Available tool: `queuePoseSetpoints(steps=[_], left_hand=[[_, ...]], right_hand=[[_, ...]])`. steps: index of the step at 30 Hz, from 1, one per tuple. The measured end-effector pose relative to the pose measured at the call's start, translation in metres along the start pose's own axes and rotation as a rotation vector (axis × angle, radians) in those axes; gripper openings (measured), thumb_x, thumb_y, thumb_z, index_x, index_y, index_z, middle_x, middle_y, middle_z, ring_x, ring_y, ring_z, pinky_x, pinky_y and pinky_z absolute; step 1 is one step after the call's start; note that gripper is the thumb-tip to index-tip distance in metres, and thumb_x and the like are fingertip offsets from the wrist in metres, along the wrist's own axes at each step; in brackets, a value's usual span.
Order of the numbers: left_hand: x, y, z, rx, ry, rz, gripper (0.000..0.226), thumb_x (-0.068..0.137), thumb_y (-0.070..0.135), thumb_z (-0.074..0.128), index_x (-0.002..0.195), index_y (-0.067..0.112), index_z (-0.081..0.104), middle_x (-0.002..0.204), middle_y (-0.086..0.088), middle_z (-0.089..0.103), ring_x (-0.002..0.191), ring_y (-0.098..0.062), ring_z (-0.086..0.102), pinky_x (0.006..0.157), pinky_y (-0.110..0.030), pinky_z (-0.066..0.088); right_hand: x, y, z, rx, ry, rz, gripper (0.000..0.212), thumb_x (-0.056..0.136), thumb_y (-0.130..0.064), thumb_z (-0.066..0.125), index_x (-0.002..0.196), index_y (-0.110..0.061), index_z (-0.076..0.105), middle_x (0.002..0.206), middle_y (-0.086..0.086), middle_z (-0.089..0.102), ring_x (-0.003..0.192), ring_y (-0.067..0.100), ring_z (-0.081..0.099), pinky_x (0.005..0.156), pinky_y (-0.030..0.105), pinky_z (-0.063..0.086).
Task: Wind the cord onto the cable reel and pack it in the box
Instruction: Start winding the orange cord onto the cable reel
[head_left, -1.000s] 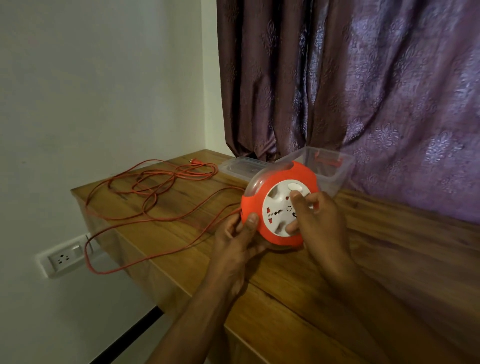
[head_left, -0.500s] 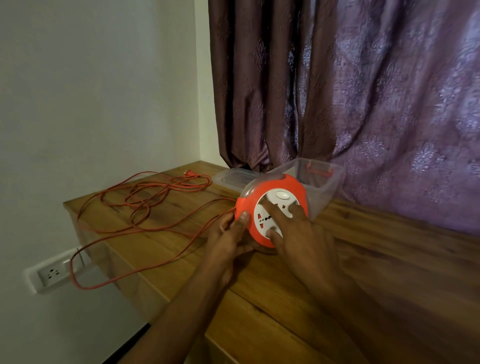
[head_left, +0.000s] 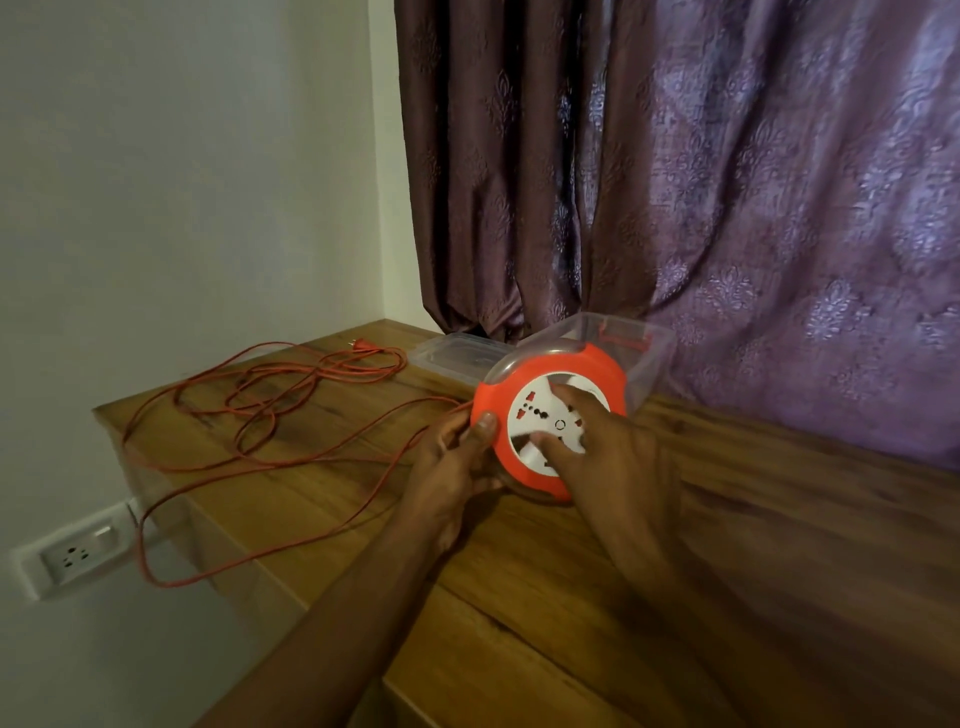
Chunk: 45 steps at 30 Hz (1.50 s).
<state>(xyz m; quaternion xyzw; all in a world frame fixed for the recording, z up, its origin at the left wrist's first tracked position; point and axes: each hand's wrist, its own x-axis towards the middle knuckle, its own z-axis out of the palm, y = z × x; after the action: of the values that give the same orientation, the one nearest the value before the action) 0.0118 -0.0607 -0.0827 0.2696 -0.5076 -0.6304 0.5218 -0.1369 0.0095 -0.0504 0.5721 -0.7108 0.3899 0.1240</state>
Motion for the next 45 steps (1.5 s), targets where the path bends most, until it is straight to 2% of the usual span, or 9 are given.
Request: queuePoseSetpoints(steps=[3, 8, 16, 20, 23, 27, 33, 39, 45], left_hand=[[-0.002, -0.001, 0.001, 0.002, 0.008, 0.009, 0.051, 0.079, 0.047, 0.07, 0.122, 0.02, 0.067, 0.112, -0.003, 0.078, 0.099, -0.025, 0.076, 0.069, -0.038, 0.062], [-0.004, -0.003, -0.001, -0.002, 0.029, 0.023, 0.047, 0.084, 0.044, 0.067, 0.123, 0.019, 0.067, 0.112, -0.006, 0.077, 0.101, -0.026, 0.075, 0.073, -0.043, 0.064], [-0.004, -0.005, -0.002, -0.057, -0.002, 0.037, 0.046, 0.09, 0.042, 0.063, 0.126, 0.013, 0.066, 0.116, -0.012, 0.076, 0.1, -0.03, 0.075, 0.072, -0.039, 0.062], [-0.002, -0.003, -0.004, -0.118, 0.061, 0.034, 0.041, 0.089, 0.036, 0.065, 0.121, 0.011, 0.068, 0.113, -0.014, 0.076, 0.101, -0.032, 0.075, 0.07, -0.042, 0.062], [-0.001, 0.0, -0.005, -0.178, 0.1, 0.01, 0.039, 0.083, 0.036, 0.069, 0.115, 0.014, 0.069, 0.108, -0.01, 0.078, 0.097, -0.029, 0.076, 0.066, -0.042, 0.063], [-0.001, 0.0, -0.006, -0.18, 0.08, 0.011, 0.046, 0.082, 0.039, 0.07, 0.12, 0.013, 0.068, 0.111, -0.01, 0.078, 0.099, -0.029, 0.076, 0.07, -0.045, 0.063], [-0.002, -0.001, -0.006, -0.112, 0.013, 0.017, 0.043, 0.082, 0.042, 0.071, 0.118, 0.019, 0.07, 0.113, -0.007, 0.078, 0.101, -0.029, 0.075, 0.073, -0.044, 0.063], [-0.002, -0.001, -0.007, -0.036, -0.007, 0.034, 0.036, 0.082, 0.044, 0.071, 0.113, 0.026, 0.072, 0.112, -0.005, 0.078, 0.1, -0.026, 0.076, 0.071, -0.041, 0.063], [-0.003, -0.002, -0.008, -0.022, -0.011, 0.046, 0.036, 0.085, 0.04, 0.069, 0.116, 0.021, 0.072, 0.114, -0.008, 0.077, 0.101, -0.028, 0.075, 0.072, -0.04, 0.063]], right_hand=[[0.001, -0.003, -0.001, 0.229, -0.054, 0.175, 0.049, 0.082, -0.05, 0.065, 0.129, -0.049, 0.051, 0.093, -0.003, 0.073, 0.086, 0.021, 0.068, 0.069, 0.034, 0.054], [-0.003, -0.017, 0.001, 0.797, -0.174, 0.455, 0.056, 0.086, -0.022, 0.07, 0.136, -0.036, 0.05, 0.093, 0.009, 0.072, 0.04, 0.019, 0.062, 0.038, 0.024, 0.045], [-0.016, -0.032, 0.001, 1.175, -0.175, 0.668, 0.067, 0.085, -0.012, 0.068, 0.142, -0.035, 0.04, 0.08, 0.013, 0.075, 0.048, 0.017, 0.065, 0.042, 0.024, 0.049], [-0.007, -0.029, -0.004, 1.011, -0.293, 0.537, 0.056, 0.089, -0.014, 0.064, 0.137, -0.033, 0.043, 0.085, 0.009, 0.074, 0.05, 0.021, 0.065, 0.045, 0.027, 0.049], [-0.001, -0.016, -0.01, 0.398, -0.108, 0.126, 0.045, 0.088, -0.023, 0.064, 0.13, -0.031, 0.048, 0.099, -0.008, 0.068, 0.079, 0.019, 0.069, 0.064, 0.034, 0.054], [-0.005, -0.014, -0.008, -0.136, -0.112, -0.272, 0.066, 0.092, -0.038, 0.054, 0.143, -0.048, 0.014, 0.136, 0.003, 0.046, 0.1, 0.024, 0.062, 0.066, 0.036, 0.054], [-0.008, -0.008, 0.002, -0.354, -0.118, -0.296, 0.069, 0.098, -0.036, 0.044, 0.146, -0.051, -0.003, 0.141, 0.008, 0.038, 0.089, 0.028, 0.063, 0.059, 0.035, 0.051], [-0.004, -0.009, 0.007, -0.386, -0.035, -0.258, 0.065, 0.09, -0.058, 0.047, 0.146, -0.047, 0.016, 0.115, 0.005, 0.061, 0.075, 0.026, 0.067, 0.052, 0.028, 0.034], [0.005, -0.011, 0.016, -0.148, 0.036, -0.022, 0.061, 0.081, -0.072, 0.049, 0.13, -0.037, 0.038, 0.092, 0.01, 0.07, 0.08, 0.034, 0.067, 0.06, 0.033, 0.043]])
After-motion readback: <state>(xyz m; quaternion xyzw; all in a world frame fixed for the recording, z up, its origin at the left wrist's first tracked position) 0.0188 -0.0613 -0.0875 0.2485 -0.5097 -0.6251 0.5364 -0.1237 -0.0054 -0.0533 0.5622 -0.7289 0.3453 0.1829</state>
